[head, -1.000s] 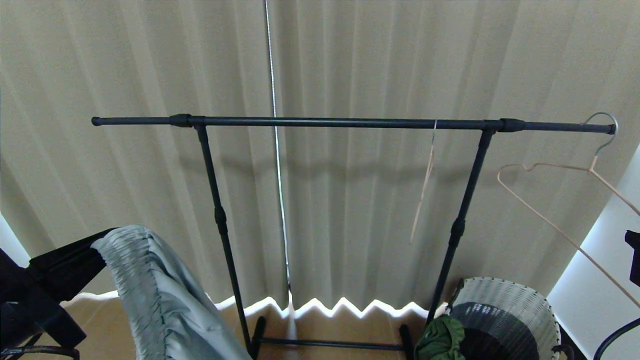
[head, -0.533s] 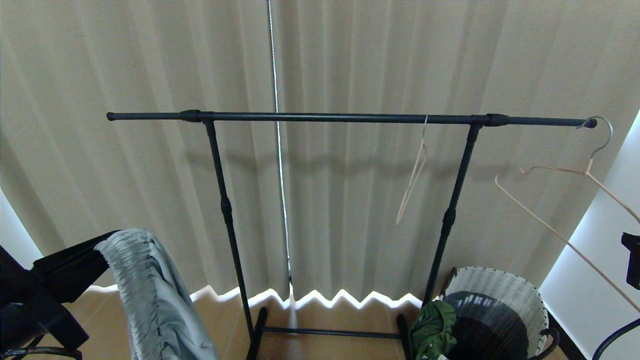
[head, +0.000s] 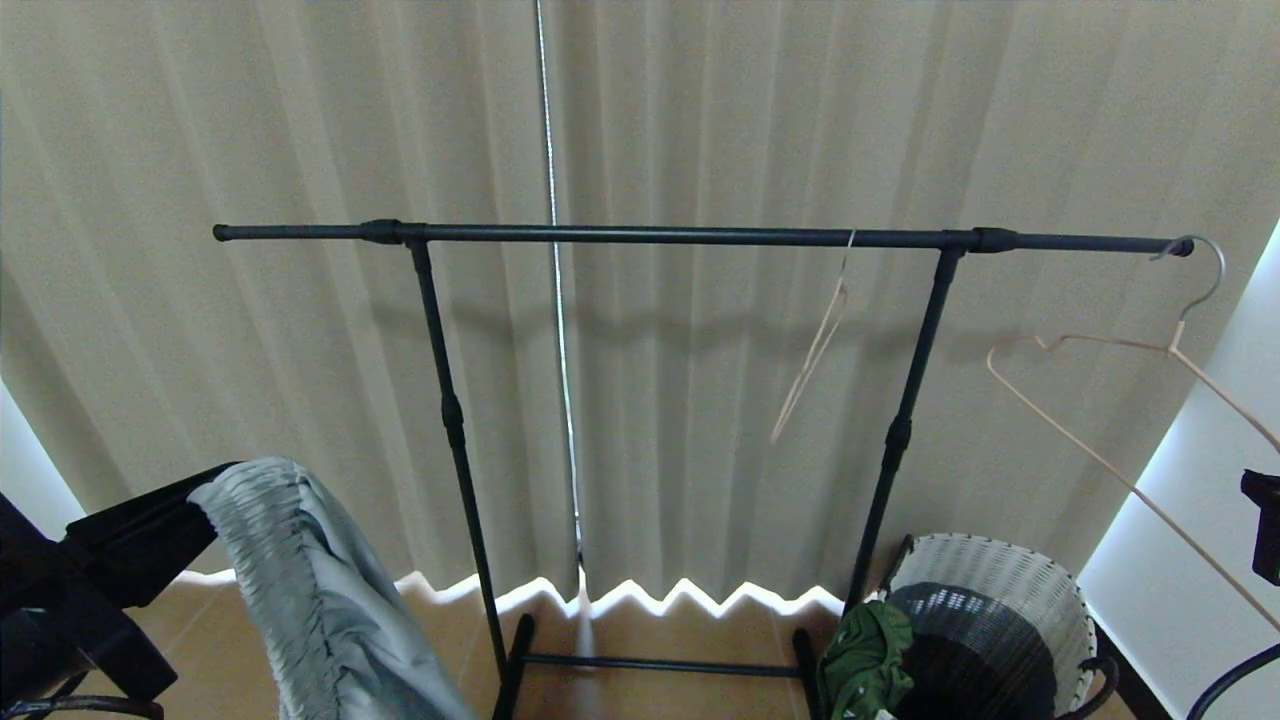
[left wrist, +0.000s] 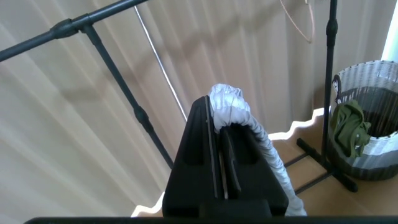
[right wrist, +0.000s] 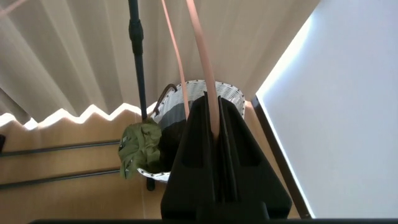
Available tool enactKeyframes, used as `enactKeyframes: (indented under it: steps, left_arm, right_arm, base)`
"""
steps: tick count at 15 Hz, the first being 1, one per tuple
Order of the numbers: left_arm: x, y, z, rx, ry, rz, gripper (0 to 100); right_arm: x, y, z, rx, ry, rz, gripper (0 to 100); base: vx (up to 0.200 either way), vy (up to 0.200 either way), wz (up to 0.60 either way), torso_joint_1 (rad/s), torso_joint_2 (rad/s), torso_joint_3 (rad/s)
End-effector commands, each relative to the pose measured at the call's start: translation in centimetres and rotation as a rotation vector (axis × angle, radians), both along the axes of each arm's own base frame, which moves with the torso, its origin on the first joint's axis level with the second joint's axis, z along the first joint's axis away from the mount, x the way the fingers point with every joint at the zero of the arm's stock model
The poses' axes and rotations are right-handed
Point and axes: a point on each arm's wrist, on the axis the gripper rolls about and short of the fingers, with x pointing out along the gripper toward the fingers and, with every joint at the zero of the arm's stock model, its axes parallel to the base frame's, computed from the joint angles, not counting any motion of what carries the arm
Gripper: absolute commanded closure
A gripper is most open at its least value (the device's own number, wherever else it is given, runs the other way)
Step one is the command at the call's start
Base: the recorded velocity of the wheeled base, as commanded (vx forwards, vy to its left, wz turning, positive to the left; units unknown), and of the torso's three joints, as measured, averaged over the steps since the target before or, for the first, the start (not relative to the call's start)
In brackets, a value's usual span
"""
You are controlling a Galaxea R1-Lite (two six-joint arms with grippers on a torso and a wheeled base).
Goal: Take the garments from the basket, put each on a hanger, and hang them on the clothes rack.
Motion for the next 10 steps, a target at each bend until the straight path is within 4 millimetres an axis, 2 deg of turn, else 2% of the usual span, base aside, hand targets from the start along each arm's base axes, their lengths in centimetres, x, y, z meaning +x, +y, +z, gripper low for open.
enactKeyframes:
  steps: [1, 5, 10]
  left_arm:
    - [0.1, 0.0, -0.3, 0.009, 0.012, -0.002, 100]
    - [1.0, -0.3, -0.9, 0.038, 0.051, -0.006, 100]
    - [4.1, -1.2, 0.7, 0.042, 0.061, 0.023, 100]
  right_arm:
    - [-0.2, 0.0, 0.1, 0.001, -0.006, 0.001, 100]
    - [-0.8, 0.1, 0.6, 0.018, -0.048, 0.034, 100]
    - [-0.7, 0.7, 1.3, 0.067, -0.109, 0.188, 100]
  base:
    - [0.000, 0.000, 0.00, 0.000, 0.00, 0.000]
    - [0.000, 0.000, 0.00, 0.000, 0.00, 0.000]
    - [0.000, 0.000, 0.00, 0.000, 0.00, 0.000]
